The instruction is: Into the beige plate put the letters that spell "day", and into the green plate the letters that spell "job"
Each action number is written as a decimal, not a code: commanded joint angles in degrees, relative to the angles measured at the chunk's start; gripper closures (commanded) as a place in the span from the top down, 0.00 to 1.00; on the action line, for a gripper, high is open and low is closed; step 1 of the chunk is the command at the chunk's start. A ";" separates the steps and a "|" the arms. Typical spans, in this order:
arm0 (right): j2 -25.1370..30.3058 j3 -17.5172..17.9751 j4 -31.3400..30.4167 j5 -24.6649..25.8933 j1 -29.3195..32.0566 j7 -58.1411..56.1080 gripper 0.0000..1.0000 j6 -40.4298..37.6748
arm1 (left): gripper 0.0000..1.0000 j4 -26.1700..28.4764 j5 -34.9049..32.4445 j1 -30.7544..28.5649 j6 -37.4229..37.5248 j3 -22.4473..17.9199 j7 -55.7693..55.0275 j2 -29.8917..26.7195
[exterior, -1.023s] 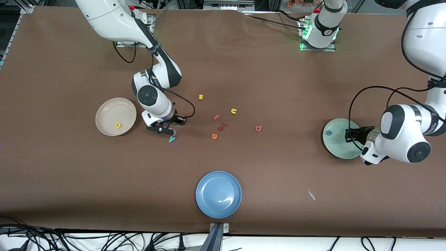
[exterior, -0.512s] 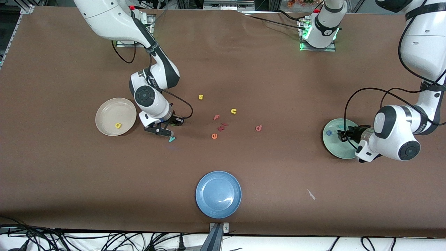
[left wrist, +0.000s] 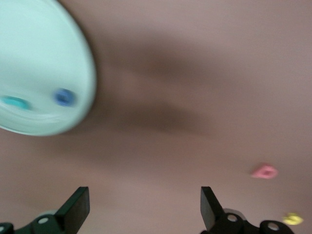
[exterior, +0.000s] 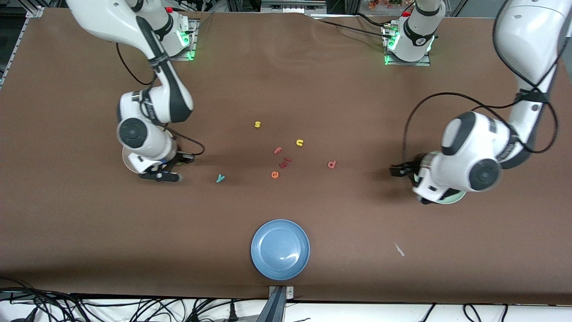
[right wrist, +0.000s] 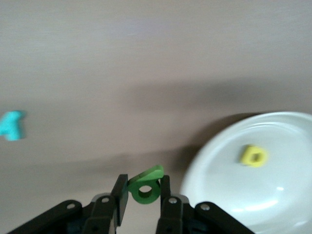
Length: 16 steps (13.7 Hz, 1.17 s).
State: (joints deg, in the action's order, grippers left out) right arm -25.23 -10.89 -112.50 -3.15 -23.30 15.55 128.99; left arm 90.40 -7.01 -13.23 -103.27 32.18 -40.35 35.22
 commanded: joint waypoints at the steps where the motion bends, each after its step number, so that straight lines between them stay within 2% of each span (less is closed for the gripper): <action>1: 0.35 -3.95 -1.75 0.08 -0.16 -6.56 0.21 -1.45 | 1.00 0.92 -1.52 6.61 -8.84 -0.28 -8.67 1.86; 2: 0.18 -5.79 -1.93 -0.10 -0.08 -9.11 0.21 -2.68 | 0.99 0.91 -1.60 8.81 -12.36 -0.45 -10.09 2.91; 3: 0.09 -6.51 -3.41 -0.36 0.36 -10.44 0.25 -2.34 | 0.98 0.91 -2.48 11.44 -15.00 -0.97 -10.80 4.06; 4: -0.34 -6.51 -3.78 -0.36 1.41 -10.45 0.39 -2.69 | 0.95 0.91 -5.44 13.64 -16.85 -1.85 -11.15 5.11; 5: -0.61 -6.51 -3.95 -0.36 1.77 -10.45 0.84 -2.78 | 0.95 0.83 -7.91 15.23 -18.61 -2.03 -12.03 6.34; 6: -0.61 -6.51 -3.87 -0.45 1.94 -10.45 1.00 -2.87 | 0.96 0.91 -9.24 15.77 -19.59 -2.12 -12.38 7.48; 8: 0.26 -6.16 -2.82 -0.71 1.77 -10.10 1.00 -3.91 | 0.96 0.83 -11.09 17.00 -19.77 -2.12 -12.39 9.07; 10: 0.88 -3.63 1.82 -0.89 1.25 -8.70 1.00 -7.68 | 0.94 0.83 -13.98 18.84 -19.86 -2.12 -12.56 10.48; 11: 0.45 -1.87 3.41 -1.41 1.24 -6.95 1.00 -7.18 | 0.92 0.83 -14.35 19.37 -19.86 -2.12 -12.56 10.66; 13: -1.39 1.12 7.79 -6.84 0.37 -1.78 0.99 -6.12 | 0.86 0.83 -14.44 19.38 -19.86 -2.12 -12.47 11.27; 16: -4.64 3.68 12.55 -7.92 -0.34 8.33 0.98 -5.94 | 0.83 0.83 -14.79 19.47 -21.61 -2.12 -12.47 12.50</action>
State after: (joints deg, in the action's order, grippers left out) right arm -26.44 -8.10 -104.08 -9.56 -23.66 18.98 123.82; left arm 91.91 -19.99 5.79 -123.31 30.49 -52.42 46.82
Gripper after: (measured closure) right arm 0.009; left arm 0.159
